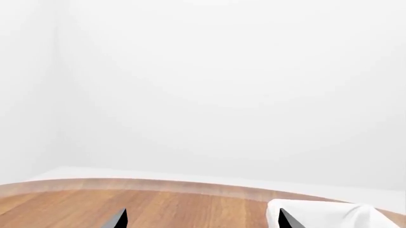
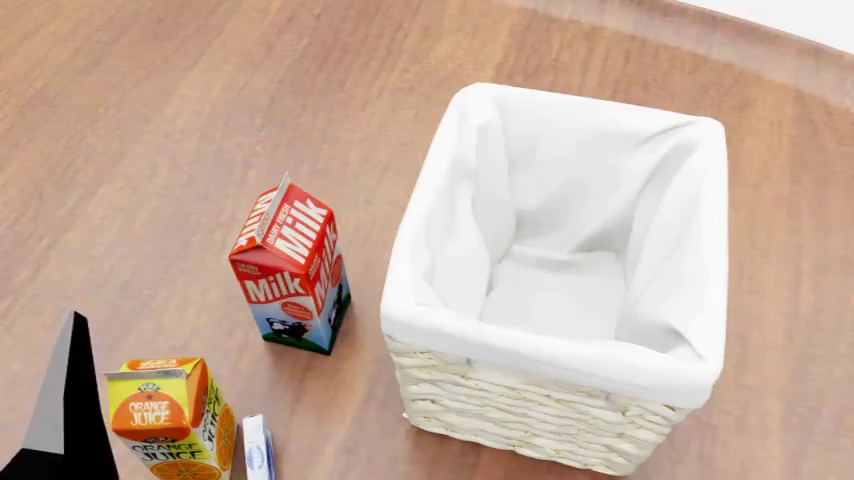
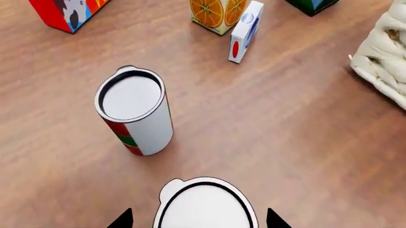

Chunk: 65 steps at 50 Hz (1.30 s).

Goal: Pick up the alphabet soup and the tomato sauce, and put them in the basket.

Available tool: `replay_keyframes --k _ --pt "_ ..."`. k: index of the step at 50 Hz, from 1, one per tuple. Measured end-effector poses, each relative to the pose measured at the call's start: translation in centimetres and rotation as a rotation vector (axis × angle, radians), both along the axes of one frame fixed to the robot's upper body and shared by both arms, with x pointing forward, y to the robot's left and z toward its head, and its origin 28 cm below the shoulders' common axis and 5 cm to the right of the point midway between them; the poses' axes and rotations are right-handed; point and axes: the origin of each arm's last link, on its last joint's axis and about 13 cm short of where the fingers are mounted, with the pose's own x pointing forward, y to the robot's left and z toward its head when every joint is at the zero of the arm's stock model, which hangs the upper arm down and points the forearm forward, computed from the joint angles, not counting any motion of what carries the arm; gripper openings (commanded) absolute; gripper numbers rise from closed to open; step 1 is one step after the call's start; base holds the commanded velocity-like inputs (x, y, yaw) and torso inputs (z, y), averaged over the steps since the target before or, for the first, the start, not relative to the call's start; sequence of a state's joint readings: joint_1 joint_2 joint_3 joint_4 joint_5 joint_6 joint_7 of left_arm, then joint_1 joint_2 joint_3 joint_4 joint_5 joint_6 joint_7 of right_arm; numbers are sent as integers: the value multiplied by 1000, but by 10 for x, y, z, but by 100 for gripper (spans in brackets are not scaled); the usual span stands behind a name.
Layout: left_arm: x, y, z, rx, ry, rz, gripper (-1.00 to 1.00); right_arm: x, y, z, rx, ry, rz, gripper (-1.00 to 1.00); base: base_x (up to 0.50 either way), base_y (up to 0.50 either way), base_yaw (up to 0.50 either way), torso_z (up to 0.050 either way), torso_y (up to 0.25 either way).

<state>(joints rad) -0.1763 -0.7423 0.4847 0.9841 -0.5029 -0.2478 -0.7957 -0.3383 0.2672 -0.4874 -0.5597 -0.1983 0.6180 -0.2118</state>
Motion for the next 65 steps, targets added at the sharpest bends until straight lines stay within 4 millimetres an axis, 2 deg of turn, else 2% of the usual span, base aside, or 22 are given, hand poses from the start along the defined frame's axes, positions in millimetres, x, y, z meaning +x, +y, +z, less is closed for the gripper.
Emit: replay_keyframes --k 63,64,65 --pt "1 -2 -3 7 6 -9 100 3 1 -28 8 51 -31 100 0 0 0 0 0" --pt "1 -2 -3 7 6 -9 100 3 1 -28 7 51 -32 -100 0 0 0 0 0" --pt "1 -2 -3 7 6 -9 100 3 1 -28 4 48 -34 -100 0 0 0 0 0"
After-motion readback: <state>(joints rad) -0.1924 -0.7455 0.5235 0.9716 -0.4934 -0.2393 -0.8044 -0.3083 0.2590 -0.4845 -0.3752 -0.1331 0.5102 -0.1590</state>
